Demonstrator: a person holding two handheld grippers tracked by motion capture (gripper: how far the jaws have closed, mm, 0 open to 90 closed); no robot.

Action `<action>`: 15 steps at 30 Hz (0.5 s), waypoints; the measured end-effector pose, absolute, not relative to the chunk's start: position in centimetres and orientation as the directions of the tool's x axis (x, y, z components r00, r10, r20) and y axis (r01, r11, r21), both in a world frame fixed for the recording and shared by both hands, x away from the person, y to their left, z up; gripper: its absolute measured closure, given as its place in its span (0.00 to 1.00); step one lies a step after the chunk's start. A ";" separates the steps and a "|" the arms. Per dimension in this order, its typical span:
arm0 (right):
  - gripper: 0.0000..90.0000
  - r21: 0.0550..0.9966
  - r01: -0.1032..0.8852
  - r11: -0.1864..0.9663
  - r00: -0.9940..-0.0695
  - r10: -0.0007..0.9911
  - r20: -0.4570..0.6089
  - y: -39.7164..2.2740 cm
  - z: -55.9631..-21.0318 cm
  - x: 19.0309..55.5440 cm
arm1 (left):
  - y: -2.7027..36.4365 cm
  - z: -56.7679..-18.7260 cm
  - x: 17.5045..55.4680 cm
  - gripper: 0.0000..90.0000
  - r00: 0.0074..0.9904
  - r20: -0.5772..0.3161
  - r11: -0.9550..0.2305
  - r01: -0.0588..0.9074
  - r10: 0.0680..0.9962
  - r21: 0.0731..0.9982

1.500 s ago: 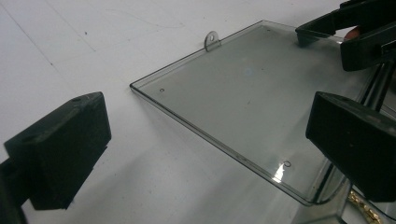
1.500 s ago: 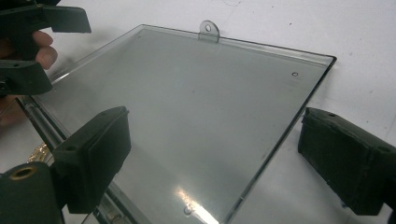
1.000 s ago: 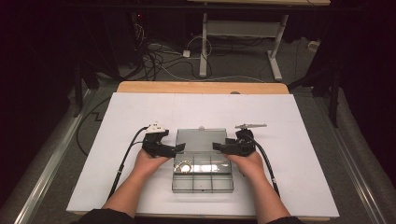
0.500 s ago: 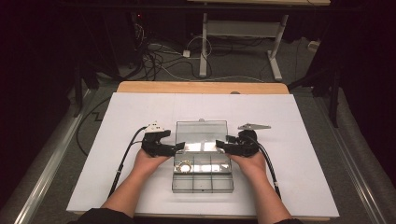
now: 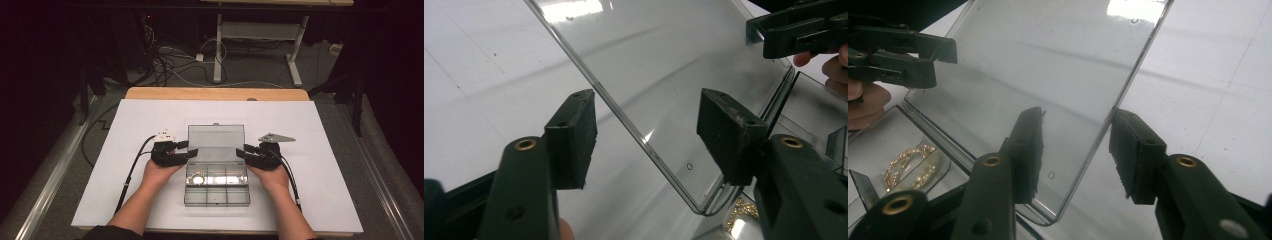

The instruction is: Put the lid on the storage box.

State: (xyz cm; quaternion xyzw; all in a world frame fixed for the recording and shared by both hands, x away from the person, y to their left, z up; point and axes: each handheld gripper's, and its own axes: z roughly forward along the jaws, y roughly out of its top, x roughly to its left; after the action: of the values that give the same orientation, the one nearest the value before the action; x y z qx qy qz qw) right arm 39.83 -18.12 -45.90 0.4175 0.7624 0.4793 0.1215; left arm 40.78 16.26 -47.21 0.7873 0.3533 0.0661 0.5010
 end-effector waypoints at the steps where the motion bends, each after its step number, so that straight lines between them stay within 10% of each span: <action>1: 0.67 0.834 0.516 0.195 -0.622 0.754 0.209 -18.1 -45.8 39.7 | 16.3 -47.2 40.7 0.48 0.746 -0.250 -0.251 0.488 0.617 0.836; 15: 0.88 0.860 0.448 0.245 -0.641 0.758 0.118 -19.3 -44.9 38.2 | 16.7 -46.2 39.8 0.67 0.768 -0.204 -0.263 0.436 0.606 0.860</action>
State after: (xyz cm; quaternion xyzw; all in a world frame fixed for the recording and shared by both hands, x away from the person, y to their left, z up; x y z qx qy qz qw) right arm 38.23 -19.26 -44.91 0.3907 0.7718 0.4742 0.1639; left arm 39.82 16.67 -46.16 0.7903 0.3299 0.0834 0.5096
